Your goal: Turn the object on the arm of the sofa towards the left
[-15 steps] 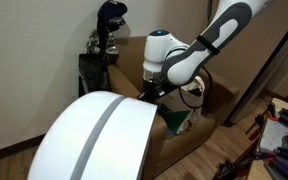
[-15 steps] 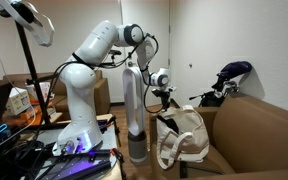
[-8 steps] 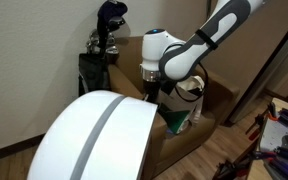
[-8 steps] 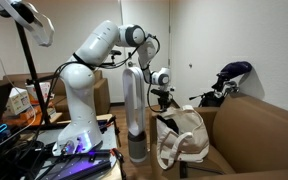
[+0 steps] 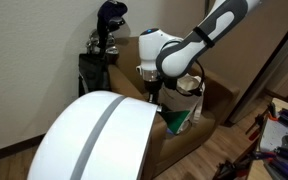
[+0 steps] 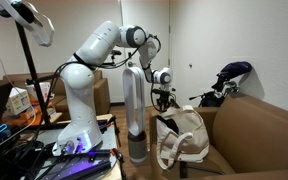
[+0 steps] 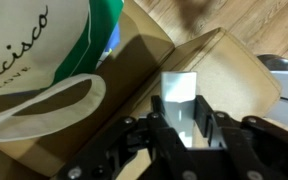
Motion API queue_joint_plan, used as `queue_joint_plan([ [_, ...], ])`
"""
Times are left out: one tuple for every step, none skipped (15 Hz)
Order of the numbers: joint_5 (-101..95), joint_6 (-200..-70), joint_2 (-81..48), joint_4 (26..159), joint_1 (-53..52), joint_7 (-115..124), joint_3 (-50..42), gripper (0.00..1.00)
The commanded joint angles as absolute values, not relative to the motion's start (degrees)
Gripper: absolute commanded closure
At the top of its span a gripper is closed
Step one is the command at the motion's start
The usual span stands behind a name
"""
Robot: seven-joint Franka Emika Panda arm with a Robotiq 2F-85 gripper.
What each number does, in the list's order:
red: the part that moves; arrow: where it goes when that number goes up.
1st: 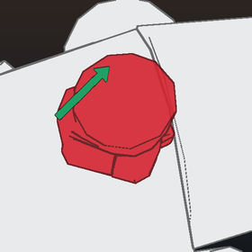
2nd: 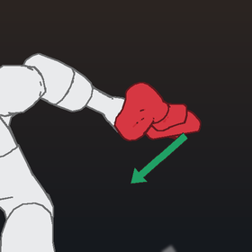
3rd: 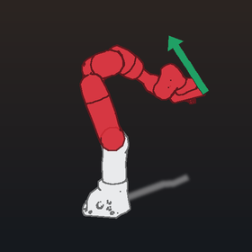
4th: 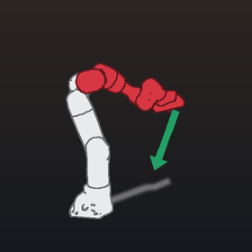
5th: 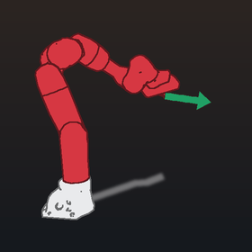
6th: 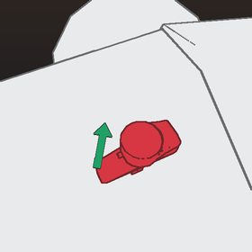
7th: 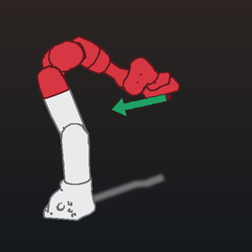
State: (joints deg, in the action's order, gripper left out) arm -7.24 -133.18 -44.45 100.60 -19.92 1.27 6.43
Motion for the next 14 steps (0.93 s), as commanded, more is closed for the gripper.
queue_joint_plan([
  [-8.8, -133.5, -46.0, 99.7, -17.5, -8.5, 9.8, 0.89],
  [-8.9, -133.8, -46.3, 99.7, -17.0, -11.0, 10.5, 0.89],
  [-9.0, -133.9, -46.5, 99.8, -16.7, -13.5, 11.2, 0.89],
  [-9.0, -133.8, -46.8, 99.8, -16.5, -15.5, 11.7, 0.89],
  [-9.3, -133.8, -47.0, 99.7, -16.4, -17.3, 12.0, 0.89],
  [-9.7, -133.9, -47.1, 99.8, -16.3, -18.8, 12.3, 0.89],
  [-10.3, -133.9, -47.0, 99.9, -16.2, -20.7, 12.5, 0.89],
  [-11.2, -133.8, -46.9, 99.9, -16.3, -21.9, 12.4, 0.89],
  [-12.5, -133.5, -46.7, 100.0, -16.7, -23.1, 12.2, 0.89],
  [-13.7, -132.8, -46.4, 100.1, -16.8, -24.8, 12.3, 0.89],
  [-14.8, -132.2, -46.2, 100.1, -16.8, -26.4, 12.6, 0.89],
  [-16.1, -132.0, -46.2, 100.1, -17.1, -27.6, 12.6, 0.89],
  [-16.9, -132.1, -46.2, 100.1, -17.0, -28.9, 12.9, 0.89],
  [-17.4, -132.5, -46.3, 100.2, -16.7, -30.5, 13.4, 0.89],
])
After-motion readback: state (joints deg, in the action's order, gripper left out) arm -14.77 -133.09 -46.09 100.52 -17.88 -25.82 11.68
